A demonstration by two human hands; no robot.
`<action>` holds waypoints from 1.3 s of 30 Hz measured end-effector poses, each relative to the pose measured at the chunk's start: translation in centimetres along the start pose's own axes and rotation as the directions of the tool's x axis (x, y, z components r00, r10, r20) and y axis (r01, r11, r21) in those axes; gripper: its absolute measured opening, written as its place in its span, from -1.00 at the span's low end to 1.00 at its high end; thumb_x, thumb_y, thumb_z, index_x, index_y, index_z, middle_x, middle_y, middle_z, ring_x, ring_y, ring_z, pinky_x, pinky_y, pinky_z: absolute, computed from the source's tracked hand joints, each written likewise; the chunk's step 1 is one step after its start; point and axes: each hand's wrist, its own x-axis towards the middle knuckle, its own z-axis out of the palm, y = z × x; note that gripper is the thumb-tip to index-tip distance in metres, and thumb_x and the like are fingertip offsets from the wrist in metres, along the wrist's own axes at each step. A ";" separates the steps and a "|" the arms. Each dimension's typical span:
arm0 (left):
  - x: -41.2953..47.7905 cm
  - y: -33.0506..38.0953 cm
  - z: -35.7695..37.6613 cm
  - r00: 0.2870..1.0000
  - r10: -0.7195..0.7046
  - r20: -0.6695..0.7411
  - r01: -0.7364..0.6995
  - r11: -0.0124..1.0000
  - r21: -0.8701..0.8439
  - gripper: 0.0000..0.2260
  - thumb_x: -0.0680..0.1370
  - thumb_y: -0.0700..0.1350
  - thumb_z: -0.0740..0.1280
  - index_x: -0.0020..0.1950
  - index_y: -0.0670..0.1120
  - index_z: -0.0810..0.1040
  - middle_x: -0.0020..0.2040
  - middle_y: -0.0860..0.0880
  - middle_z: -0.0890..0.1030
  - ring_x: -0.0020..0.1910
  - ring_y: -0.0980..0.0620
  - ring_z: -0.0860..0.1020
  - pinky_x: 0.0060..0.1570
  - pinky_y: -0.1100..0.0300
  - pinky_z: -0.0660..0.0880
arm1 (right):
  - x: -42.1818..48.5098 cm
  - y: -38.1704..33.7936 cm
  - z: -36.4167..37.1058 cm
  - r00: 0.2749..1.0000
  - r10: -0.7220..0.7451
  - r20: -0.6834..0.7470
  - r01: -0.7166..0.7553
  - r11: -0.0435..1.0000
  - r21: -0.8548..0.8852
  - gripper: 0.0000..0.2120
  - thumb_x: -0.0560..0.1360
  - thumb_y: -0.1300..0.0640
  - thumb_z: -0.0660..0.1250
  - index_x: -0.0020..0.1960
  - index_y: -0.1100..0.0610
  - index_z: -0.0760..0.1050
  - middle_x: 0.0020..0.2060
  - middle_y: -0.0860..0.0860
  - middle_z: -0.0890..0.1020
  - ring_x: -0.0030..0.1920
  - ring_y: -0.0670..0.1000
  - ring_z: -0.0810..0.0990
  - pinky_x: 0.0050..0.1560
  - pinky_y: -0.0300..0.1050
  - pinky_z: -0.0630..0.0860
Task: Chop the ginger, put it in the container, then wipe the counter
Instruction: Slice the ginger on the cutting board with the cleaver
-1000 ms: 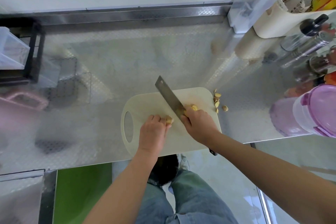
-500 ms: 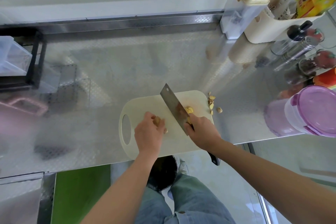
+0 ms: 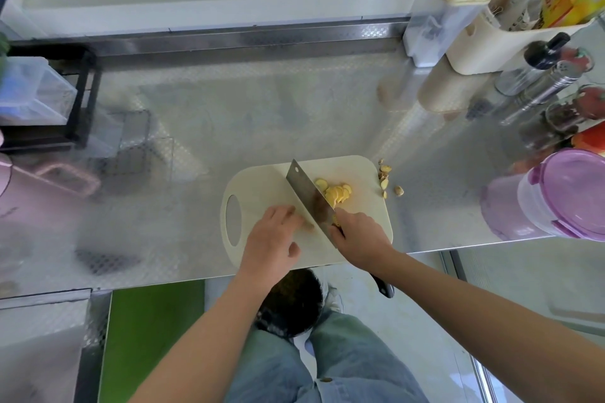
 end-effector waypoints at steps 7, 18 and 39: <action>1.2 0.7 0.2 0.995 -0.075 -0.062 0.076 0.997 0.013 -0.79 0.29 -0.32 0.49 -0.15 -0.10 0.61 -0.20 -0.04 0.52 -0.24 -0.05 0.50 -0.43 0.14 0.45 | -0.6 -0.2 -0.1 1.000 0.015 -0.012 -0.015 1.000 0.008 -0.80 0.62 0.03 0.06 -0.11 0.11 0.27 -0.36 0.02 0.39 -0.31 0.09 0.41 -0.32 -0.08 0.29; 0.8 1.6 0.4 0.970 -0.236 -0.060 0.230 0.969 -0.094 -0.82 0.37 -0.28 0.47 -0.10 -0.12 0.56 -0.23 -0.05 0.50 -0.26 -0.05 0.47 -0.37 0.13 0.39 | -0.2 -1.0 -1.3 0.999 -0.031 -0.022 0.030 0.998 -0.053 -0.80 0.62 0.04 0.05 -0.13 0.12 0.23 -0.39 0.01 0.33 -0.31 0.12 0.37 -0.39 -0.10 0.19; 1.4 1.4 -0.1 0.971 -0.239 -0.006 0.235 0.959 -0.158 -0.79 0.42 -0.27 0.45 0.00 -0.03 0.69 -0.29 -0.04 0.48 -0.26 -0.06 0.46 -0.28 0.14 0.39 | -0.2 -1.2 -2.3 0.997 -0.052 0.051 0.058 0.990 -0.131 -0.85 0.60 0.12 0.07 -0.15 0.08 0.20 -0.40 -0.03 0.27 -0.38 0.03 0.28 -0.44 -0.16 0.09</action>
